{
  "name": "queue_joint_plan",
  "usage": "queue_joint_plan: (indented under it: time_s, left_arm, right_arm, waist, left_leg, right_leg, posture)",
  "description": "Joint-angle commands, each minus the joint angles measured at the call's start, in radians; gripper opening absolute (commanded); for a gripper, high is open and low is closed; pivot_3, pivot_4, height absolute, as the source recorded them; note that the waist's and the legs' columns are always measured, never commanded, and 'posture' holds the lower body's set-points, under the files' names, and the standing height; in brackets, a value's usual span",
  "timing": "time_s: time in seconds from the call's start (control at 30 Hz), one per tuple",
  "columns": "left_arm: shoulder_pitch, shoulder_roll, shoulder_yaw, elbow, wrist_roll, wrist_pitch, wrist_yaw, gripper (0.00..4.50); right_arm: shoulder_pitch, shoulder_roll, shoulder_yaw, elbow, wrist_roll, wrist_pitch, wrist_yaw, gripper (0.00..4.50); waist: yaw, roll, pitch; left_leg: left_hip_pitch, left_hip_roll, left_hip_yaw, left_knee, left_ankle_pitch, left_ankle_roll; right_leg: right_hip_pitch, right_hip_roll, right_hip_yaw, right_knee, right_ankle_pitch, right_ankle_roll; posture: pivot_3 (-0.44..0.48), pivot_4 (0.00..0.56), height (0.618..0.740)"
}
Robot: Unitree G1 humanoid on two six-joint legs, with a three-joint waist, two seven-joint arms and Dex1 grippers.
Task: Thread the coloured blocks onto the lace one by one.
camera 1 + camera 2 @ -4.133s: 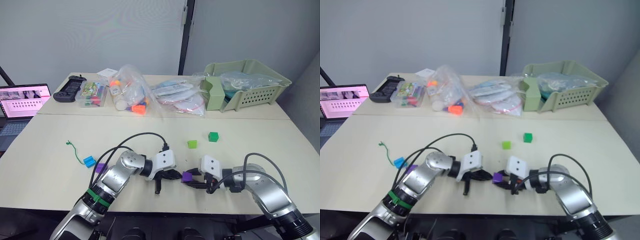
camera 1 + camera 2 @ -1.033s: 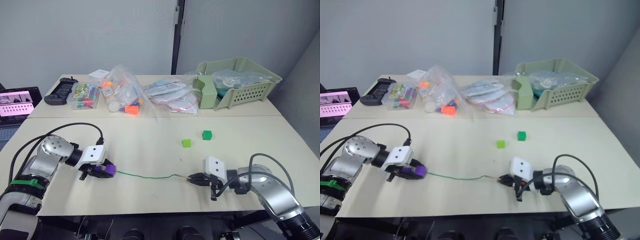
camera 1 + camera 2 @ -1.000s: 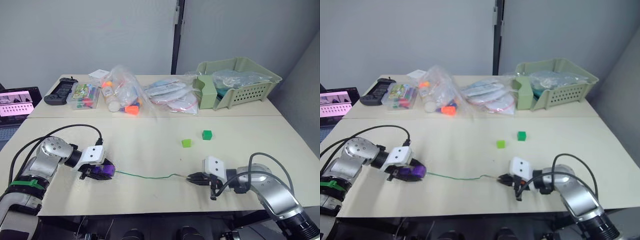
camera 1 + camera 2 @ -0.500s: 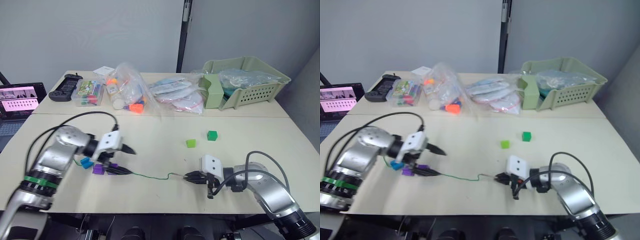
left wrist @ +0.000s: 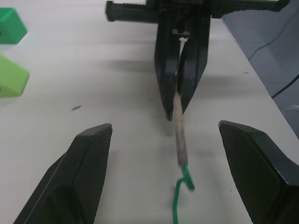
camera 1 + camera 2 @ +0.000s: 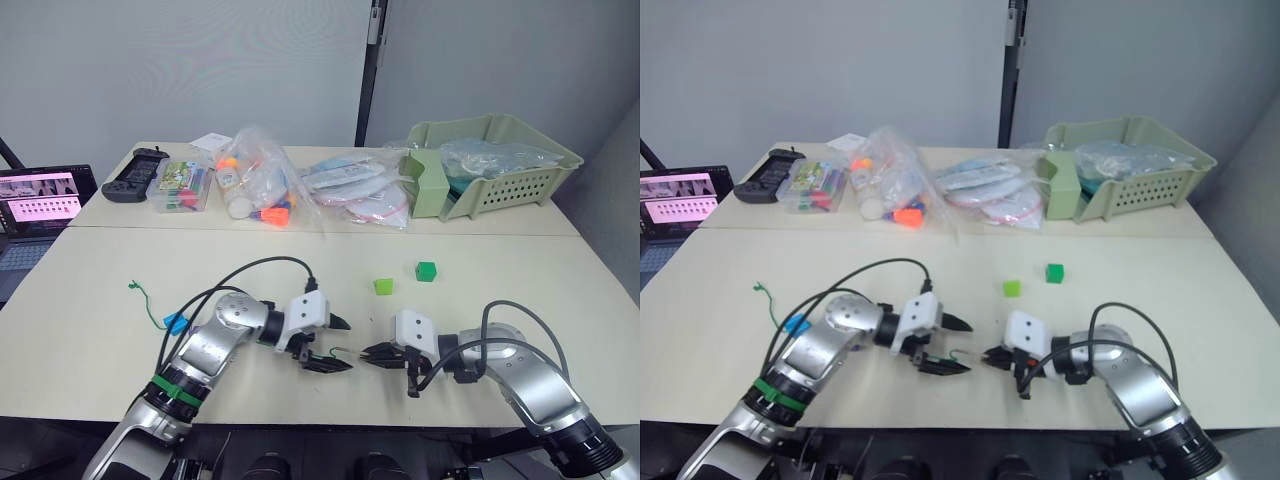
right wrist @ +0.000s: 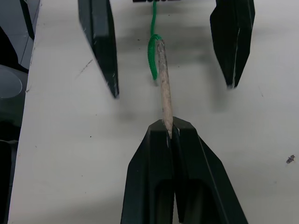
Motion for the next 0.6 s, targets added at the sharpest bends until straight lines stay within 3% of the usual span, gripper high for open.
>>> queue_joint_plan:
  time_s: [0.03, 0.13, 0.17, 0.23, 0.53, 0.6]
  left_arm:
    - [-0.011, 0.01, 0.013, -0.008, 0.0, -0.006, 0.001, 3.83]
    - [-0.018, 0.014, 0.013, -0.011, -0.002, -0.003, -0.001, 3.83]
    - [-0.02, 0.014, 0.013, -0.01, -0.001, -0.002, 0.0, 3.43]
    - [-0.023, 0.016, 0.013, -0.01, -0.002, 0.001, 0.001, 3.03]
    - [-0.006, 0.03, 0.016, -0.042, -0.008, 0.016, 0.007, 0.02]
    - [0.0, 0.035, 0.015, -0.049, -0.006, 0.02, 0.005, 0.02]
  right_arm:
    - [0.005, -0.013, -0.015, -0.035, 0.004, 0.002, -0.001, 0.0]
    - [0.008, -0.016, -0.015, -0.038, 0.004, 0.002, -0.003, 0.0]
    - [0.008, -0.016, -0.014, -0.037, 0.004, 0.002, -0.003, 0.0]
    - [0.007, -0.015, -0.013, -0.034, 0.003, 0.002, -0.004, 0.0]
    - [0.011, -0.018, -0.014, -0.034, 0.004, 0.001, -0.005, 0.0]
    - [0.013, -0.021, -0.014, -0.035, 0.004, 0.001, -0.007, 0.0]
  waist:
    - [-0.001, 0.0, 0.0]
    - [-0.001, 0.0, 0.0]
    - [-0.001, 0.0, 0.0]
    - [-0.001, 0.0, 0.0]
    - [0.0, 0.0, 0.0]
    - [0.0, 0.0, 0.0]
  left_leg:
    - [0.0, 0.0, 0.0, 0.0, 0.0, 0.0]
    - [0.0, 0.0, 0.0, 0.0, 0.0, 0.0]
    - [0.0, 0.0, 0.0, 0.0, 0.0, 0.0]
    - [0.0, 0.0, -0.001, 0.0, 0.0, 0.0]
    - [0.0, 0.0, -0.001, 0.0, 0.0, 0.0]
    - [0.0, 0.0, -0.001, 0.0, 0.0, 0.0]
  right_leg:
    - [0.0, 0.0, 0.0, 0.0, 0.0, 0.0]
    - [0.0, 0.0, 0.0, 0.0, 0.0, 0.0]
    - [0.0, 0.0, 0.0, 0.0, 0.0, 0.0]
    - [0.0, 0.0, 0.0, 0.0, 0.0, 0.0]
    - [0.0, 0.0, 0.0, 0.0, 0.0, 0.0]
    - [0.0, 0.0, 0.0, 0.0, 0.0, 0.0]
  posture:
    - [0.0, 0.15, 0.74]
    - [0.0, 0.15, 0.74]
    - [0.0, 0.15, 0.74]
    - [0.0, 0.15, 0.74]
    - [0.0, 0.15, 0.74]
    - [0.0, 0.15, 0.74]
